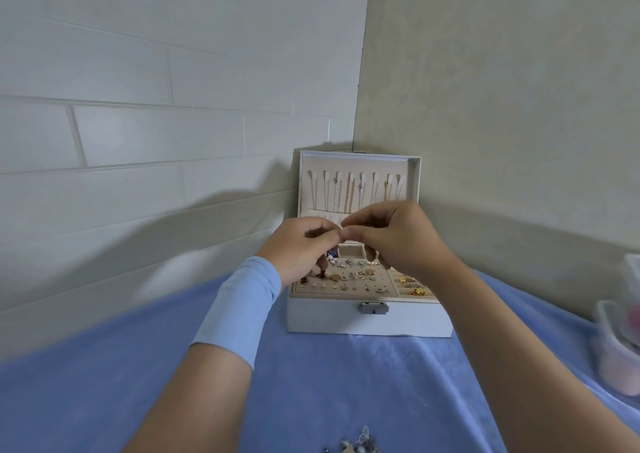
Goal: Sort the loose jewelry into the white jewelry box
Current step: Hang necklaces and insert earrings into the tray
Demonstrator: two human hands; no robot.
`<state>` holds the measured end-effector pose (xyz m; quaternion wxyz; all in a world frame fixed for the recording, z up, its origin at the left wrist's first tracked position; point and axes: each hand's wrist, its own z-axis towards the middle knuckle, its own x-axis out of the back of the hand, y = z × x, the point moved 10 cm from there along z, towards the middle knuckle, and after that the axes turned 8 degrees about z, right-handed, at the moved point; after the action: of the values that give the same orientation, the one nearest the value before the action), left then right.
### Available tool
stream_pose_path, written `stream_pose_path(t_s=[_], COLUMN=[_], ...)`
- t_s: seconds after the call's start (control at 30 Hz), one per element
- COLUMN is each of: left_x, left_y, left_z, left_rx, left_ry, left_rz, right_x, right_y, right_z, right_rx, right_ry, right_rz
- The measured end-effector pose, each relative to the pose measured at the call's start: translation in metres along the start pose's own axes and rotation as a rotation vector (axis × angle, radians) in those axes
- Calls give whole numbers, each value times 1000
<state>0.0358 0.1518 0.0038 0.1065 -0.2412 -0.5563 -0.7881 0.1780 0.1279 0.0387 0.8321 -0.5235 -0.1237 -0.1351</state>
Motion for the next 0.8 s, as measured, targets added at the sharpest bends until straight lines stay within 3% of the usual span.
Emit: stream_pose_path(t_s=[0.2, 0.3, 0.5, 0.8], left_x=[0, 8, 19, 17], left_y=[2, -3, -11, -9], left_z=[-1, 1, 1, 2], left_rx=[-34, -34, -22, -28], left_ry=[-53, -13, 32, 23], left_rz=[73, 172, 69, 64], right_x=[-2, -7, -37, -50], right_y=[10, 22, 34, 24], right_z=[0, 2, -2, -3], right_rx=[-24, -45, -48, 18], right_ry=[-26, -24, -219, -288], right_rz=[33, -158, -562, -740])
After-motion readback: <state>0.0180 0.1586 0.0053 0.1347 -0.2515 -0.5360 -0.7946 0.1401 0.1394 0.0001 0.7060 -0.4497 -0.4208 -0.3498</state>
